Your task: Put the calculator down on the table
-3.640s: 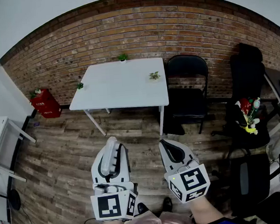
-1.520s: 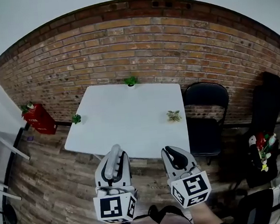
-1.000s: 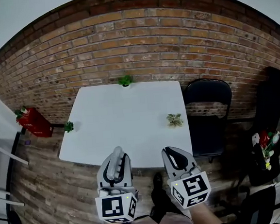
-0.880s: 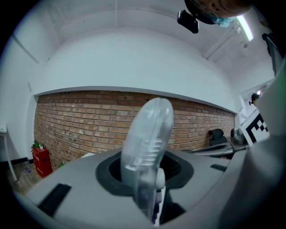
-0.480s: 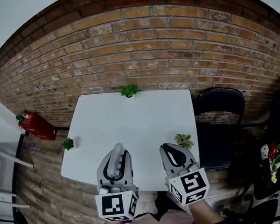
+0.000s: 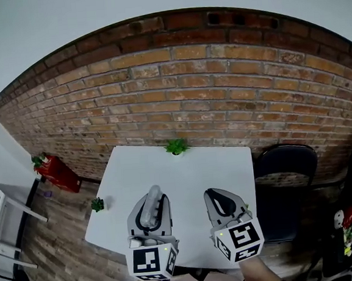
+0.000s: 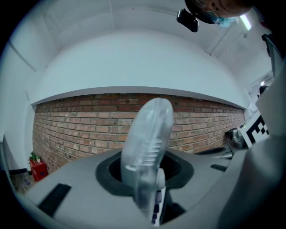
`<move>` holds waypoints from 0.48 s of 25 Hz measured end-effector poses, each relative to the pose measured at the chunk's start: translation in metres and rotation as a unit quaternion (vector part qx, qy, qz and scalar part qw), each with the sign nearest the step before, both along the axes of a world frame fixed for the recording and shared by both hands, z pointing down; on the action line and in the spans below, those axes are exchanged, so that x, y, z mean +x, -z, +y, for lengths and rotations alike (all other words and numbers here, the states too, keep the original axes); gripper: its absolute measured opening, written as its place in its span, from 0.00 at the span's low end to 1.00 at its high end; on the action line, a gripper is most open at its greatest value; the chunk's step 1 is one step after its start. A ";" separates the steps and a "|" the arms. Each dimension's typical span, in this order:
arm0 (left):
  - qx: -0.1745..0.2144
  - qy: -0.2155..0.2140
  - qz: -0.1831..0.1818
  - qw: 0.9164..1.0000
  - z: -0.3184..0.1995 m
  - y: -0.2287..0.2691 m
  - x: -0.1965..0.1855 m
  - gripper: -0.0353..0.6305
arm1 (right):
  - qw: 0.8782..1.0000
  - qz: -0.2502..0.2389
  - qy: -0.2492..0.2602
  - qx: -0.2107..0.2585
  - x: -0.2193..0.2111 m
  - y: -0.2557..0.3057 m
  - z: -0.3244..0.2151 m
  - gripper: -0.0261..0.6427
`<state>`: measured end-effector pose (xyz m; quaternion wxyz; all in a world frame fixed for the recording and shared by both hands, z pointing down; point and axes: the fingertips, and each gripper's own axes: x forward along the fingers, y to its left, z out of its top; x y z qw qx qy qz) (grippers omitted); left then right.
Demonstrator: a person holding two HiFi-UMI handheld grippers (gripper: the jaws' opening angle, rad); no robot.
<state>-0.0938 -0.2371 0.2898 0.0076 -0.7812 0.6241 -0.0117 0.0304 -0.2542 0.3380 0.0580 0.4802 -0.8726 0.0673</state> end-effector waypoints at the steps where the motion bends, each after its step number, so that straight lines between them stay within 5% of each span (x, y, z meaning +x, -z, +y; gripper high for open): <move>1: 0.004 0.000 -0.001 1.000 -0.003 0.003 -0.001 0.26 | 1.000 0.000 -0.001 0.002 0.000 0.002 -0.004 0.07; 12: -0.007 -0.026 -0.002 1.000 -0.045 -0.005 -0.014 0.26 | 1.000 0.012 -0.018 0.007 -0.018 0.007 -0.037 0.07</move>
